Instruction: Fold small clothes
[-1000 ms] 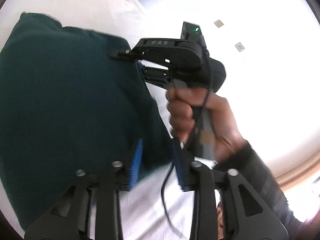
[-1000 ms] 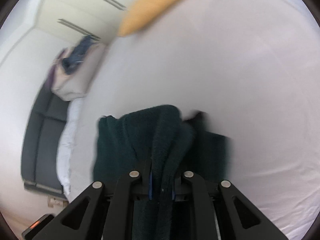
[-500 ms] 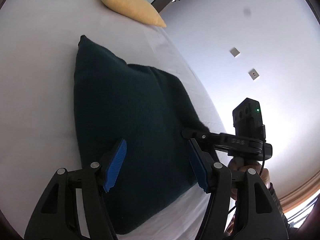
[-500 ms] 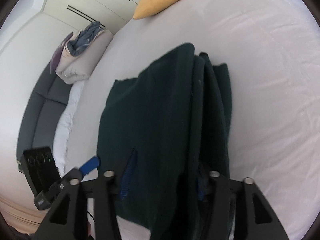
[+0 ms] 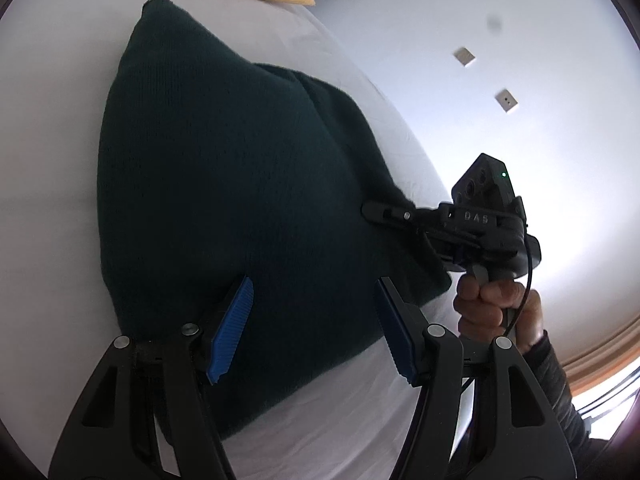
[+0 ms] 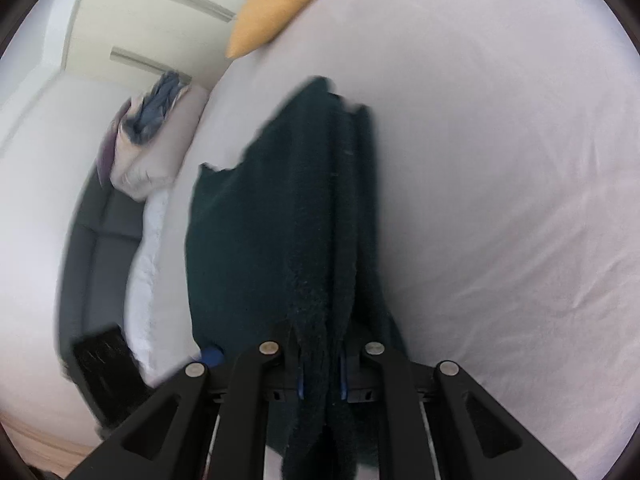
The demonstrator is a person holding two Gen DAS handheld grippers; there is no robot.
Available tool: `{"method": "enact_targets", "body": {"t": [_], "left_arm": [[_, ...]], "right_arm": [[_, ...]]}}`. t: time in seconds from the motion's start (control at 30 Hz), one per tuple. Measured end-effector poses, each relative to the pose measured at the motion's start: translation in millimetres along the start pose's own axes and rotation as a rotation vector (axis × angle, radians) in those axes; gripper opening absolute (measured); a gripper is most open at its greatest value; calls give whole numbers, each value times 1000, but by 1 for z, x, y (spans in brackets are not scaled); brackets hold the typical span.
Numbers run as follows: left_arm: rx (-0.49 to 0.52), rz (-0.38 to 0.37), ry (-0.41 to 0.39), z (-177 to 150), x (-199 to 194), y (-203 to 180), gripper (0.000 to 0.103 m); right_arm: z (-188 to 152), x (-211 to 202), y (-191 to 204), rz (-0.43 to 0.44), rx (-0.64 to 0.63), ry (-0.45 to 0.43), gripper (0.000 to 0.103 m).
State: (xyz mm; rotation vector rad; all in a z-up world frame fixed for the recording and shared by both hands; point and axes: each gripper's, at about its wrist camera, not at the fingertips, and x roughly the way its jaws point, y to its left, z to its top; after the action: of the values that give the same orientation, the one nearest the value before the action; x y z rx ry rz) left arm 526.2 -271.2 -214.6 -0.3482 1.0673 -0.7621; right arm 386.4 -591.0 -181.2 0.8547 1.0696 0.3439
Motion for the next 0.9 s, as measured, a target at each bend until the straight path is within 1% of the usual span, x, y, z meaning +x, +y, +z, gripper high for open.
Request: {"method": "enact_targets", "body": {"t": [0.07,0.1,0.13,0.2,0.23,0.27,0.3,0.33,0.37,0.4,0.43,0.47,0.5,0.53,0.57,0.6,0.63,0.67,0.7,0.73,0.77,0.83,0.87,0.9], "left_arm": [[11,0,-3,-3,1,-5,61],[4,-7,-5,-2,1,-5,61],[-2,-11,-13,-1,0,-6,61],[-3,-6,-15,-1,3,-6,61],[1,-3,-13,-3,3,-5,61],[9,3,-13,-7,2,-1,61],[21,13,-15,-8,4,-3,61],[35,22,-16,-10,6,-4,61],[44,27,-15,-12,7,-4,61],[50,29,-13,-12,9,-5,61],[48,21,-10,-12,10,-4,61],[41,12,-8,-12,9,-4,61],[30,7,-8,-10,5,-4,61],[11,7,-19,-8,-6,0,61],[2,7,-42,-5,-24,8,61],[3,16,-89,0,-37,11,62],[3,29,-123,2,-57,22,68],[-6,46,-157,7,-66,28,74],[-27,68,-193,14,-75,38,85],[-59,88,-209,23,-79,50,89],[-106,103,-201,32,-78,63,88],[-166,93,-167,44,-74,82,88],[-178,90,-139,50,-69,89,88],[-188,83,-111,56,-60,92,88]], "right_arm": [[-3,-1,-4,46,-13,-12,10],[-5,-2,-2,47,-25,-11,11],[-8,-6,4,27,-40,-14,12],[-17,-18,18,-29,-78,-25,20],[-21,-24,24,-38,-92,-35,24],[-28,-31,32,-48,-116,-53,32],[-35,-36,40,-67,-151,-67,36],[-44,-38,45,-96,-192,-71,36],[-48,-36,46,-123,-212,-56,36],[-54,-29,39,-176,-224,-20,33],[-55,-25,31,-204,-220,-2,27],[-56,-26,19,-180,-200,-8,18],[-57,-31,11,-133,-169,-25,16],[-56,-37,5,-114,-134,-43,15],[-57,-43,5,-116,-131,-62,15],[-58,-49,9,-132,-147,-74,17],[-59,-53,12,-161,-153,-79,24],[-60,-57,13,-193,-153,-82,48],[-60,-62,15,-211,-149,-94,59],[-58,-68,17,-211,-148,-114,59],[-55,-75,19,-192,-148,-132,59],[-47,-80,26,-159,-138,-160,61],[-40,-80,29,-147,-133,-168,66],[-35,-73,37,-139,-140,-174,68]]}}
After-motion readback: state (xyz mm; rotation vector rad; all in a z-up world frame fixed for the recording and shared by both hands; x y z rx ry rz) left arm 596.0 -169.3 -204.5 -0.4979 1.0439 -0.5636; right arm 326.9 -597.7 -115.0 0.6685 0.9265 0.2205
